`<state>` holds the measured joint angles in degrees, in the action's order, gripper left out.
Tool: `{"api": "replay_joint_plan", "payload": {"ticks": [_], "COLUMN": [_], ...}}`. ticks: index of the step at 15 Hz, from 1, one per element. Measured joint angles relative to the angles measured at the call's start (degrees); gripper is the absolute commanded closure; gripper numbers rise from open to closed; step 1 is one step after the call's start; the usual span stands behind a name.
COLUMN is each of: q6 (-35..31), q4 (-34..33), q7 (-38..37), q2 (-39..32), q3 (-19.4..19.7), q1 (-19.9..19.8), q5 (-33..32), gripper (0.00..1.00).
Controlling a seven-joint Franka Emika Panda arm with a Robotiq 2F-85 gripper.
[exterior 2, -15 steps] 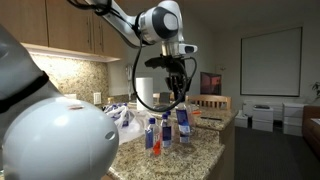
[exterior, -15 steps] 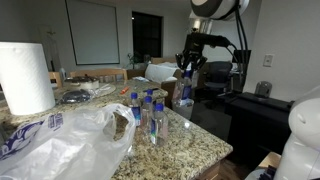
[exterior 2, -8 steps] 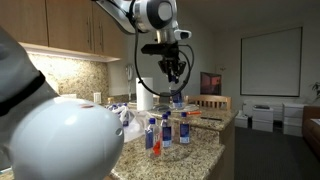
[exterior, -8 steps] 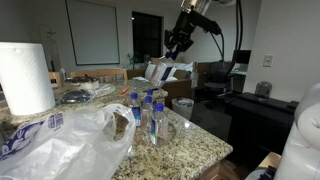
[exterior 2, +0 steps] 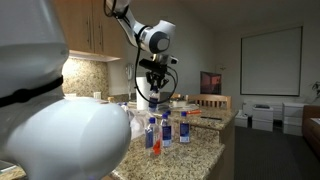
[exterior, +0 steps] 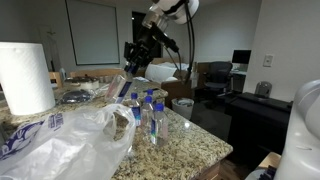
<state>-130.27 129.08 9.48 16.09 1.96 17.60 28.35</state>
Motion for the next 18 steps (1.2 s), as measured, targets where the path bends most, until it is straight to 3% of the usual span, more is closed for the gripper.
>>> {"api": "replay_joint_plan", "payload": {"ticks": [3,7,12,18], "q6": [5.56,15.24,27.85,46.07], "q4": [-5.48,-11.27,-21.29,-38.89], "q7": [6.75,15.27,17.95,17.73], "q2": [-7.63,-17.63,-31.98,-46.36], "q3": [-1.05,-2.6,-7.08,-12.72], "q1": [0.62,-1.87,-5.72,-6.19], "q5": [6.19,12.16,12.56,8.94], "gripper": [0.87,0.87,0.87,0.87]}}
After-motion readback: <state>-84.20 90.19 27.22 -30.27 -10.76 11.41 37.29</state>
